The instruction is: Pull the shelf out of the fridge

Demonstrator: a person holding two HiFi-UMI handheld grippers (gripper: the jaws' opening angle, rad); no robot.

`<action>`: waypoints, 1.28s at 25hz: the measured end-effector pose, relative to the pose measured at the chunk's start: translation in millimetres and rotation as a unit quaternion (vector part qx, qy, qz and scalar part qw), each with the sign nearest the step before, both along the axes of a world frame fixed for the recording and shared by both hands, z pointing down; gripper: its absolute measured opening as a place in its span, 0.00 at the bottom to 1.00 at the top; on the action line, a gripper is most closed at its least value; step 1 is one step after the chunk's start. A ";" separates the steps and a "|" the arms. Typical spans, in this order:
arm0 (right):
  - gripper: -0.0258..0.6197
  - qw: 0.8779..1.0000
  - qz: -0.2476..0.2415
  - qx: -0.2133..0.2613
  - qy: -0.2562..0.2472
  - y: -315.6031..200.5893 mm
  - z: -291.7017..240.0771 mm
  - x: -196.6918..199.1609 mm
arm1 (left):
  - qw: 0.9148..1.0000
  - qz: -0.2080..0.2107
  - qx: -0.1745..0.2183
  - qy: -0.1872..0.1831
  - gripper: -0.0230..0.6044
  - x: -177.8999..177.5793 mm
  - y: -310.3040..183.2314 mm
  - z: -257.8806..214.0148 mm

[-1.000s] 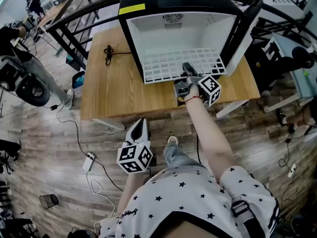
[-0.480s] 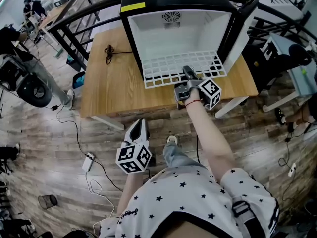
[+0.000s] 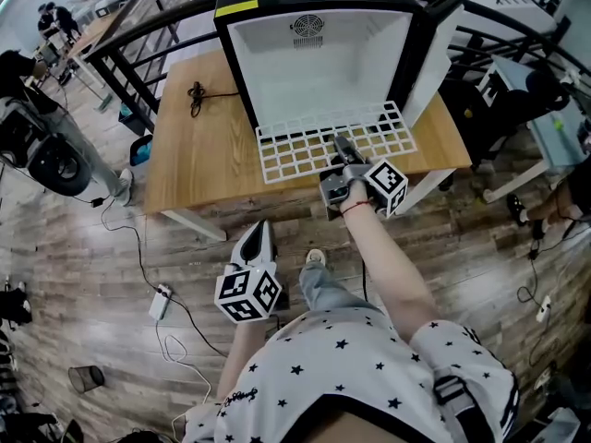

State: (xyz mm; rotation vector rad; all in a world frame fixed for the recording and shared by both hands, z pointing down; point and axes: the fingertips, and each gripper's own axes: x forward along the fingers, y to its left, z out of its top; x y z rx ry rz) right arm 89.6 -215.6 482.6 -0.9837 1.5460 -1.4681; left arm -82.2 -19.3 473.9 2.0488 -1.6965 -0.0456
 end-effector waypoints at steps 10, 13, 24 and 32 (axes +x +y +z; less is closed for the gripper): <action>0.10 1.000 -0.009 0.006 -0.009 63.0 7.4 20.1 | 1.000 0.003 0.002 0.004 0.05 18.0 29.5 5.5; 0.10 1.000 -0.015 0.005 -0.014 82.6 6.6 22.4 | 1.000 0.002 0.003 0.004 0.05 22.0 38.6 6.4; 0.10 1.000 -0.014 0.008 -0.017 126.4 11.1 38.5 | 1.000 -0.002 0.010 0.001 0.05 27.2 55.9 5.6; 0.10 1.000 -0.015 0.004 -0.014 147.0 15.4 47.6 | 1.000 -0.004 0.014 0.001 0.05 28.3 61.1 3.6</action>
